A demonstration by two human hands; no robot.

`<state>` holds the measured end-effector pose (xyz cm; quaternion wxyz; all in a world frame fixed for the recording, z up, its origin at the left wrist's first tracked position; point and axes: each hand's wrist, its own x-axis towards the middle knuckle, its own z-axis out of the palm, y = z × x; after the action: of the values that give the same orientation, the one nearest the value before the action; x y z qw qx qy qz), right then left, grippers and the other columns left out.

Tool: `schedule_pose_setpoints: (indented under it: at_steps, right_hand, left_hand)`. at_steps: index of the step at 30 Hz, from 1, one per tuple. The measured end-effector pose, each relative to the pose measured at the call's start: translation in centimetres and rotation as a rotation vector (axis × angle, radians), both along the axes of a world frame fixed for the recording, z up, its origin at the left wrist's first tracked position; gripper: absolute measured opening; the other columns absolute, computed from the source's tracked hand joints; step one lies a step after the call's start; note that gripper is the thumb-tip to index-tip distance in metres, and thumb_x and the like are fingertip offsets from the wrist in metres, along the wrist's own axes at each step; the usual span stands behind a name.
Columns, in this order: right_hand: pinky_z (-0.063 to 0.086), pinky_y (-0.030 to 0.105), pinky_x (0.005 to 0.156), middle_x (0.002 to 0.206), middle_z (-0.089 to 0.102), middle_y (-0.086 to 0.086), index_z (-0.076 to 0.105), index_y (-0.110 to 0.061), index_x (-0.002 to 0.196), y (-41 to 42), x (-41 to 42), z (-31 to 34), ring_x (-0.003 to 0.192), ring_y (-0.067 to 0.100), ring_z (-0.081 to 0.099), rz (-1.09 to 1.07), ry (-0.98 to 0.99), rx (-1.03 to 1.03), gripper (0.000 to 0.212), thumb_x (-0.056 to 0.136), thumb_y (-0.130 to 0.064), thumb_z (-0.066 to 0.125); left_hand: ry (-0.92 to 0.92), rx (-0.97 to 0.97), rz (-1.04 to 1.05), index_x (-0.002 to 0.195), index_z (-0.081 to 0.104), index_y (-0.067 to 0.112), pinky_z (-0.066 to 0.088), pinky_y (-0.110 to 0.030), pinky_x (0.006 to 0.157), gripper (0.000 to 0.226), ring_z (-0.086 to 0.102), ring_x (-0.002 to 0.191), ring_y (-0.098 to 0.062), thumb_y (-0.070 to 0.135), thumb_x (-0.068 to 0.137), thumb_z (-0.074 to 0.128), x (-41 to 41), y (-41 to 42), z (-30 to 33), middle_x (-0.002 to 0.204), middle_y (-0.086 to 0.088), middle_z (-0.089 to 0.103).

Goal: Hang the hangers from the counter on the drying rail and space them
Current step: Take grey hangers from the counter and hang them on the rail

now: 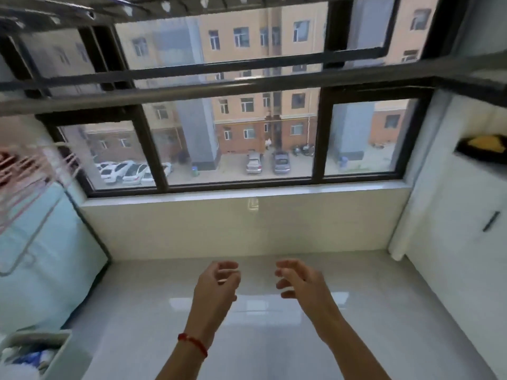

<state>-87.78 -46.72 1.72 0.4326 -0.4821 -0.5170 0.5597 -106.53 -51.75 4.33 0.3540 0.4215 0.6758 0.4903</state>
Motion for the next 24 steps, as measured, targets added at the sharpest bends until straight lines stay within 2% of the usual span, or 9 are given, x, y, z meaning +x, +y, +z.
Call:
schedule_pose_setpoints:
  at_steps: [5,8,11,16,20,24]
  right_hand:
    - [0.061,0.035,0.071,0.094,0.075,0.001,0.071,-0.018,0.104,0.4,19.1,-0.8,0.086,0.023,0.072,-0.264,-0.019,-0.003,0.016,0.096,-0.012,0.059]
    - [0.06,0.04,0.075,0.095,0.075,0.003,0.071,-0.02,0.103,-0.6,31.0,-0.2,0.088,0.024,0.071,-0.487,-0.01,0.0,0.018,0.096,-0.012,0.058]
    - [0.059,0.039,0.076,0.096,0.074,0.006,0.072,-0.02,0.102,-2.3,40.9,0.7,0.088,0.023,0.071,-0.71,0.021,0.022,0.017,0.097,-0.011,0.058]
    - [0.059,0.042,0.081,0.093,0.075,0.0,0.073,-0.022,0.099,-3.5,53.3,1.4,0.088,0.021,0.07,-1.02,0.013,0.018,0.018,0.095,-0.014,0.057]
    - [0.06,0.041,0.081,0.093,0.074,0.001,0.072,-0.02,0.099,-1.3,60.9,1.9,0.088,0.021,0.07,-1.158,-0.035,0.002,0.018,0.096,-0.015,0.055]
    - [0.059,0.038,0.078,0.098,0.073,0.004,0.07,-0.02,0.101,3.4,67.2,1.6,0.082,0.017,0.068,-1.22,-0.053,-0.024,0.016,0.094,-0.017,0.055]
  left_hand:
    - [0.036,0.012,-0.247,0.099,0.07,0.026,0.063,-0.046,0.081,0.016,0.072,0.09,-0.018,0.012,0.093,0.065,19.1,4.6,-0.1,0.096,-0.001,0.075]
    - [0.02,0.004,-0.436,0.099,0.071,0.025,0.062,-0.048,0.086,0.016,0.072,0.092,-0.018,0.011,0.093,0.065,30.7,6.7,0.5,0.098,0.0,0.075]
    - [0.036,0.044,-0.622,0.099,0.071,0.024,0.06,-0.049,0.091,0.014,0.07,0.094,-0.016,0.012,0.093,0.066,40.7,8.5,1.3,0.098,0.004,0.074]
    - [0.034,0.128,-0.863,0.096,0.074,0.026,0.059,-0.044,0.09,0.013,0.069,0.093,-0.011,0.015,0.093,0.067,54.4,12.1,1.9,0.091,0.013,0.074]
    - [-0.001,0.152,-0.982,0.099,0.073,0.025,0.057,-0.036,0.088,0.016,0.068,0.095,-0.015,0.012,0.093,0.066,63.1,15.9,1.7,0.099,0.004,0.074]
    - [0.063,0.145,-1.096,0.098,0.072,0.026,0.058,-0.031,0.082,0.018,0.069,0.094,-0.012,0.011,0.091,0.066,70.3,22.1,0.6,0.101,0.007,0.074]
